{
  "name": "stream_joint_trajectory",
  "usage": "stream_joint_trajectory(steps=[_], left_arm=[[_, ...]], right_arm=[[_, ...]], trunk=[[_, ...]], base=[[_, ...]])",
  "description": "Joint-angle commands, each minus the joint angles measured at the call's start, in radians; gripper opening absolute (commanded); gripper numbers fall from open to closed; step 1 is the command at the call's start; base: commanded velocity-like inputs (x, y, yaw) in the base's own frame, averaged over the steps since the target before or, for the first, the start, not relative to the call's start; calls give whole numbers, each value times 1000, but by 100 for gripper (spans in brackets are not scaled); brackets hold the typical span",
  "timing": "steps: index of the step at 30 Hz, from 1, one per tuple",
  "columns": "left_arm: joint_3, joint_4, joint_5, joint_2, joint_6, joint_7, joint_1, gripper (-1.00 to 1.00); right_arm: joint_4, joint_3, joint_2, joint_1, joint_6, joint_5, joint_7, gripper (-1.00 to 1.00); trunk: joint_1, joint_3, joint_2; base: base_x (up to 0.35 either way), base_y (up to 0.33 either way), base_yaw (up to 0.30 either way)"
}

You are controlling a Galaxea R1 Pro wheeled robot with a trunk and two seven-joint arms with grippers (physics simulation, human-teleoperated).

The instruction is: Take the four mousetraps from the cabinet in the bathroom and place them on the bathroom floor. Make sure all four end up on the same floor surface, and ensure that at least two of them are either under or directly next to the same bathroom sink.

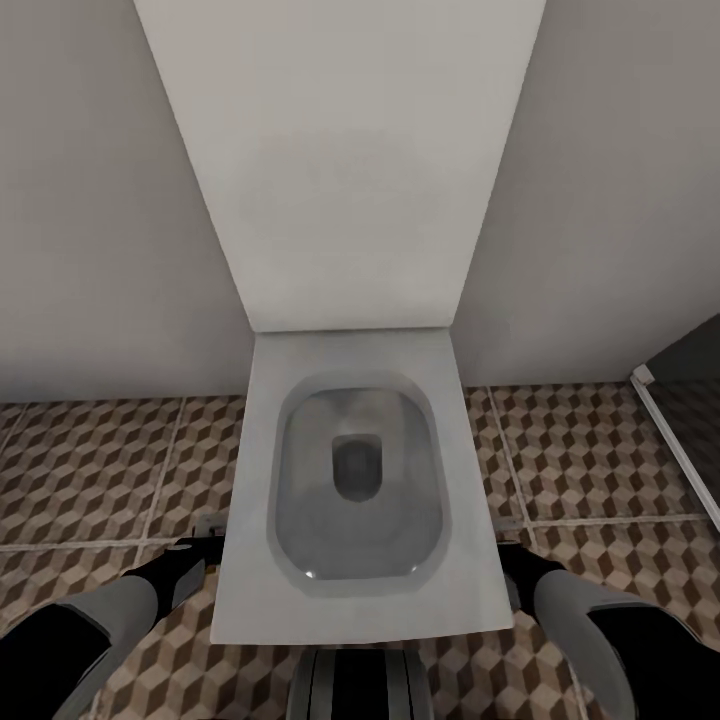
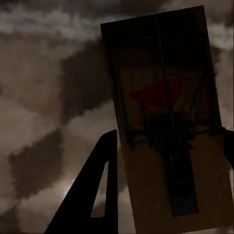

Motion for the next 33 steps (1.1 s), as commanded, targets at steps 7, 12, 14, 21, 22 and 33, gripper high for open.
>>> stream_joint_trajectory(steps=[7,12,14,21,22,33], left_arm=[[-9,-1,5,-1,1,2,0,-100],[-9,-1,5,-1,1,1,-1,-100],[-9,0,5,-1,1,1,0,-100],[-9,0,4,-1,1,1,-1,-100],[-9,0,4,-1,1,1,-1,-100],[-9,0,4,-2,1,1,0,-100]], right_arm=[[2,6,-21,-1,-4,-1,0,-100],[7,6,-39,-1,-20,-2,0,-100],[7,6,-47,-1,-22,-3,0,-100],[8,6,-58,-1,-24,-4,0,-100],[8,6,-58,-1,-24,-5,0,-100],[11,6,-60,-1,-27,-6,0,-100]], trunk=[[0,-1,0],[0,-1,0],[0,-1,0],[0,-1,0],[0,-1,0],[0,-1,0]], base=[[0,0,0],[0,0,0],[0,0,0],[0,0,0],[0,0,0],[0,0,0]])
